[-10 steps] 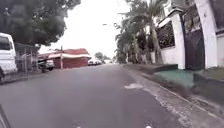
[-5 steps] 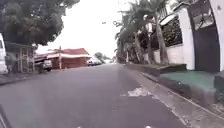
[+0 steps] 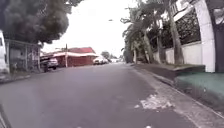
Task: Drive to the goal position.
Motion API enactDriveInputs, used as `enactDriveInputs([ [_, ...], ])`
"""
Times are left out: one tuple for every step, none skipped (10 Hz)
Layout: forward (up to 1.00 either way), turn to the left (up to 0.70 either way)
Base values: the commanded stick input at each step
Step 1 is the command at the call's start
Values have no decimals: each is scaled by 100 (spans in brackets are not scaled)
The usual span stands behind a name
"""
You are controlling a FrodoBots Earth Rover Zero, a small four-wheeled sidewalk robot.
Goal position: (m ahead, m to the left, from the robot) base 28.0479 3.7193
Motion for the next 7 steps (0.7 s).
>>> enactDriveInputs([
  [100,-3],
  [100,-32],
  [100,-27],
  [100,0],
  [100,0],
  [100,0],
  [100,0],
])
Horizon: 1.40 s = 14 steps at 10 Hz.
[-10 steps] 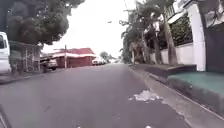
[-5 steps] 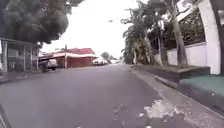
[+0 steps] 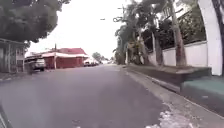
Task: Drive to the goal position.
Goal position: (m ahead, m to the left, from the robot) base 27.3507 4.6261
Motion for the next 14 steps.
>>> enactDriveInputs([
  [100,0],
  [100,0],
  [100,0],
  [100,0],
  [100,0],
  [100,0],
  [100,0],
  [100,0],
  [100,0],
  [100,0],
  [100,0],
  [100,0],
  [100,0],
  [100,0],
])
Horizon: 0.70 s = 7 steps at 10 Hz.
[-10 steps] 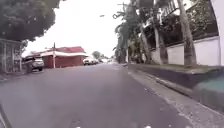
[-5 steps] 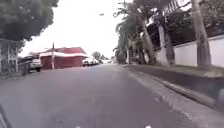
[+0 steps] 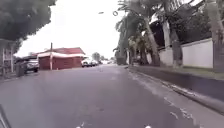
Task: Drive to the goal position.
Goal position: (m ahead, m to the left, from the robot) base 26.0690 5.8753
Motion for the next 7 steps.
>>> enactDriveInputs([
  [100,0],
  [100,0],
  [100,0],
  [100,0],
  [100,0],
  [100,0],
  [100,0],
])
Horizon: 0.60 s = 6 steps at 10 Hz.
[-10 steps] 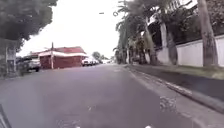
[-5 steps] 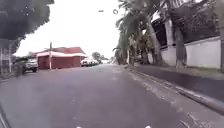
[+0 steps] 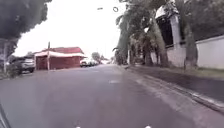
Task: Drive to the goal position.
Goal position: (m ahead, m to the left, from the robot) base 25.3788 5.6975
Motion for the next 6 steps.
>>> enactDriveInputs([
  [100,0],
  [100,0],
  [100,0],
  [100,0],
  [100,0],
  [100,0],
])
